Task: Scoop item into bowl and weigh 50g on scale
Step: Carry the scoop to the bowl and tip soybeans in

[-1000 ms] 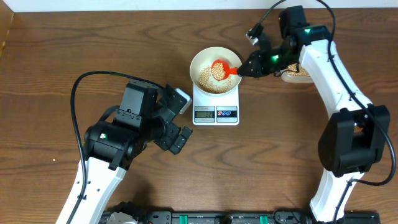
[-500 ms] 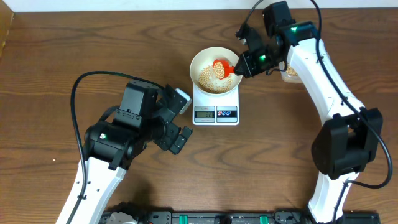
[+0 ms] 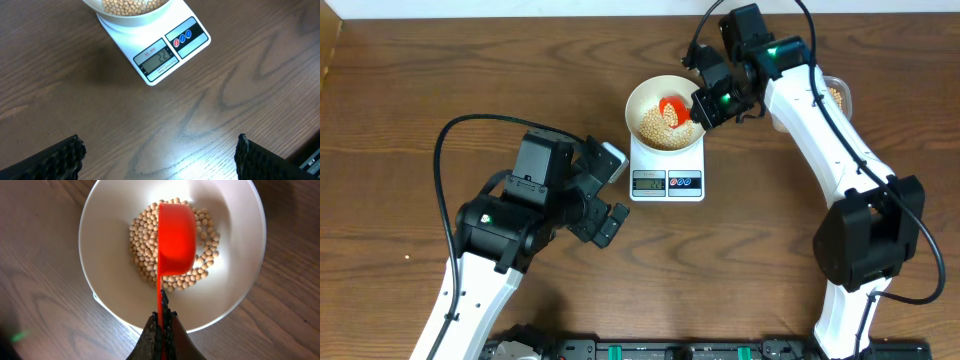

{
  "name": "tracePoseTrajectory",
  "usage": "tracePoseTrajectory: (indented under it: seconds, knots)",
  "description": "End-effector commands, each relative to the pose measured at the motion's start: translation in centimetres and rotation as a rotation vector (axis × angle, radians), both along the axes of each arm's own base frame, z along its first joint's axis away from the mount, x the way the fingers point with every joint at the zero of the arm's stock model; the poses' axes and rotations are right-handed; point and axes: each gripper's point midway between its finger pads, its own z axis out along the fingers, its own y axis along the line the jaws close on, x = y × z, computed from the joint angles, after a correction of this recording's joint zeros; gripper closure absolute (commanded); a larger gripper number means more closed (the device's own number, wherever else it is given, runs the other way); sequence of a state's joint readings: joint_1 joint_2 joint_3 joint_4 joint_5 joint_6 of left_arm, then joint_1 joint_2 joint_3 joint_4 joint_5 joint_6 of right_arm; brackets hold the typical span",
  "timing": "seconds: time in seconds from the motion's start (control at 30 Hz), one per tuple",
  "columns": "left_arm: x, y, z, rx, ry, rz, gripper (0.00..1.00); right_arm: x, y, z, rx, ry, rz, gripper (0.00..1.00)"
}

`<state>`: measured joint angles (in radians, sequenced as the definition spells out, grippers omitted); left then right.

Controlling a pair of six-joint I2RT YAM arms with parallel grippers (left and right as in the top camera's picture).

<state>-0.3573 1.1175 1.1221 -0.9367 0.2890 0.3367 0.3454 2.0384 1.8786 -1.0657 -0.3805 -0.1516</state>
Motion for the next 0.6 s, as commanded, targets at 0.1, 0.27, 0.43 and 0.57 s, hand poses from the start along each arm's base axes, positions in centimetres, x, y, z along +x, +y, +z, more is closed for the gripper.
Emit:
tracePoseTrajectory:
  seconds: [0.1, 0.27, 0.43, 0.57]
  knots:
    - [-0.1, -0.01, -0.44, 0.003, 0.015, 0.006, 0.02, 0.47, 0.23, 0.87, -0.003, -0.041, 0.025, 0.99]
    - [-0.1, -0.02, -0.44, 0.003, 0.015, 0.006, 0.02, 0.73, 0.1, 1.09, -0.042, -0.07, 0.022, 0.99]
    - [-0.1, -0.01, -0.44, 0.003, 0.015, 0.006, 0.02, 0.89, 0.31, 1.44, -0.068, -0.098, 0.031, 0.99]
    - [-0.1, -0.01, -0.44, 0.003, 0.015, 0.006, 0.02, 0.82, 0.58, 1.54, -0.066, -0.101, 0.036, 0.99]
